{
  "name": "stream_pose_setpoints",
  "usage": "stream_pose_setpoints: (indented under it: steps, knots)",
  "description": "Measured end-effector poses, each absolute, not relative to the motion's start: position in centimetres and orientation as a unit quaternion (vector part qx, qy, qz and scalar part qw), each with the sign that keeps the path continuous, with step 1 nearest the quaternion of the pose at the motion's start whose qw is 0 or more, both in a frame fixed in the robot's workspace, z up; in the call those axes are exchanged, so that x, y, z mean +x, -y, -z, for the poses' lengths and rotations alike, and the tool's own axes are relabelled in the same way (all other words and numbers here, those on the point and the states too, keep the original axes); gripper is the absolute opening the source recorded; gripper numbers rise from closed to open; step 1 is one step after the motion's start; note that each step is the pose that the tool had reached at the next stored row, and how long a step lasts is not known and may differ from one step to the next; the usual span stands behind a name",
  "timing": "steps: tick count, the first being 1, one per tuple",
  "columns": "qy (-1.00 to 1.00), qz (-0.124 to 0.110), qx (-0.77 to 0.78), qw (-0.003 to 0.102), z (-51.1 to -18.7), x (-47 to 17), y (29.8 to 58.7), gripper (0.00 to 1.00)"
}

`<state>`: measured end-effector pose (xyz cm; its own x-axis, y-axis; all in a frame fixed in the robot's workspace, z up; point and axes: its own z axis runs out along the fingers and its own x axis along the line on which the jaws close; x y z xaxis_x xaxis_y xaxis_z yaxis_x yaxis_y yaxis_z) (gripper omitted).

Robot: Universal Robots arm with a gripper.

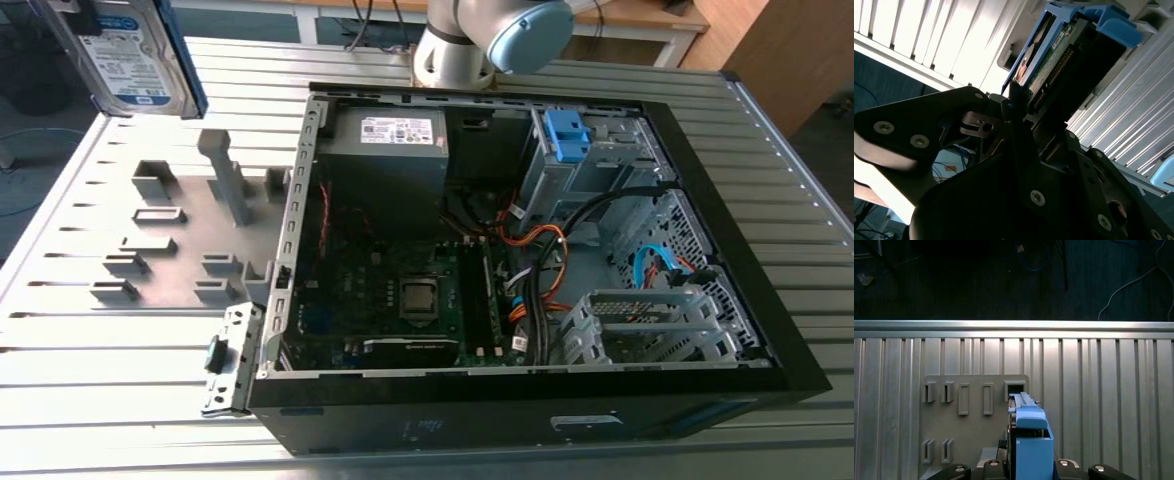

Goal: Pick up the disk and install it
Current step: 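Pick up the disk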

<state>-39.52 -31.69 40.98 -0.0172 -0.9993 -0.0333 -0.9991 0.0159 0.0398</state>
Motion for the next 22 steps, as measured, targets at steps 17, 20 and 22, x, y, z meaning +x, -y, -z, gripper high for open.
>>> stream_pose_setpoints:
  steps: [17, 20, 22]
  knots:
    - [0.713, 0.026, 0.701, 0.002, -42.3, -39.5, 31.7, 0.36]
    - [0.713, 0.026, 0.701, 0.002, -42.5, -39.5, 31.7, 0.36]
    - [0.713, 0.026, 0.701, 0.002, -42.6, -39.5, 31.7, 0.36]
